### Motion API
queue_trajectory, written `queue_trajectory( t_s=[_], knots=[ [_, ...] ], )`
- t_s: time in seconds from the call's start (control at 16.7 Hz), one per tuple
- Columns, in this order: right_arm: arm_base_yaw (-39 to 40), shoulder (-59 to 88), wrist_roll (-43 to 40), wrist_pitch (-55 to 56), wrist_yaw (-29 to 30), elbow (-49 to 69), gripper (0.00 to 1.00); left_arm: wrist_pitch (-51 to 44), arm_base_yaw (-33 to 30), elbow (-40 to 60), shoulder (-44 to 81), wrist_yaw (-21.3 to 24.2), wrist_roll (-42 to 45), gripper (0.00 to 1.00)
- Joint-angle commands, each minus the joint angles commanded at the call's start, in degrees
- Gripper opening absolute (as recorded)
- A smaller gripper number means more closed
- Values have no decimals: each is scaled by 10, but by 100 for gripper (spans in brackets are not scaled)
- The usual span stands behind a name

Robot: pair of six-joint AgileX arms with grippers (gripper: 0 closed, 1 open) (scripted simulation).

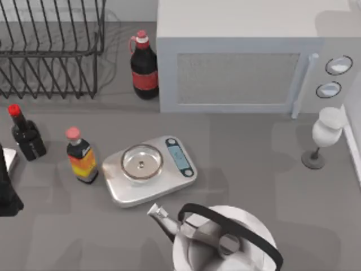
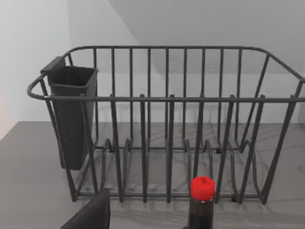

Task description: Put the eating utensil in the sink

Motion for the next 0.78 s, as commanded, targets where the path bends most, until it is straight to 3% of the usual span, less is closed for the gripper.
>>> queue_trajectory(
  t_s=[0.42,0.78],
  knots=[
    [4,-47,0,111,3,-199,0,0,0,0,0,0,0,100],
    [3,-62,2,137,4,-221,0,0,0,0,0,0,0,100]
  ],
)
